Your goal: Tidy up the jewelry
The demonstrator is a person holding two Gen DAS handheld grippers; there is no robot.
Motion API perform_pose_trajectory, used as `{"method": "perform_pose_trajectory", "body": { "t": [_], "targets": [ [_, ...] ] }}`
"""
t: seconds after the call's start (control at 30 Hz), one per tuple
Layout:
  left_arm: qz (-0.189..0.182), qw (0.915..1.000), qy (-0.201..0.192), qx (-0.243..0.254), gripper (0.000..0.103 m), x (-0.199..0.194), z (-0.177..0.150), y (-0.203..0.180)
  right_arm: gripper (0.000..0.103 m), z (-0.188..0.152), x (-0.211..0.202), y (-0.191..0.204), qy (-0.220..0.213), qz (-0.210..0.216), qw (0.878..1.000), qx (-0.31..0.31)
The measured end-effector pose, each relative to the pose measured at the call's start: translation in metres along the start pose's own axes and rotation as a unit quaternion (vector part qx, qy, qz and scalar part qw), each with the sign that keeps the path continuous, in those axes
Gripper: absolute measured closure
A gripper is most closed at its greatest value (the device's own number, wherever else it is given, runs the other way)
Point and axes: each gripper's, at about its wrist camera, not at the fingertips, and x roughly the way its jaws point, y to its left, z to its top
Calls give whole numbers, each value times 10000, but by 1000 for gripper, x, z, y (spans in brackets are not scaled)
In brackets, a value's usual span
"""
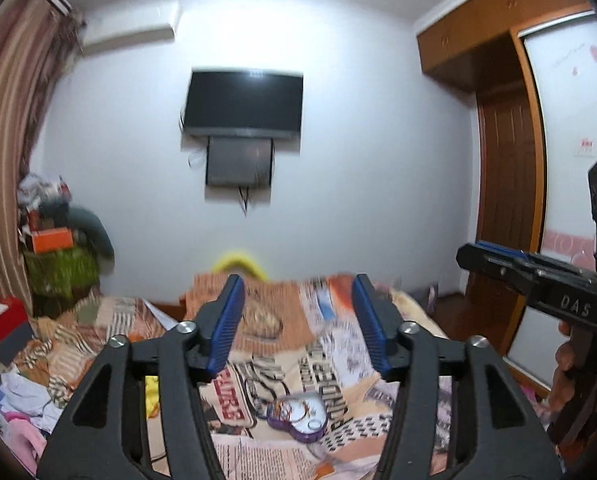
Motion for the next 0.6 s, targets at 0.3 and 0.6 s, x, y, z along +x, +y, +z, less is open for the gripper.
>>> {"method": "perform_pose_trajectory", "body": {
  "t": [0.3,0.6],
  "targets": [
    [374,9980,-449,-240,1,-40,-3,0,0,-12,-23,21,-627,-1019,9925,-249],
    [364,9987,-303,-200,1,-48,-6,-6,0,-13,-29,17,-423,-893,9950,-142]
  ]
}}
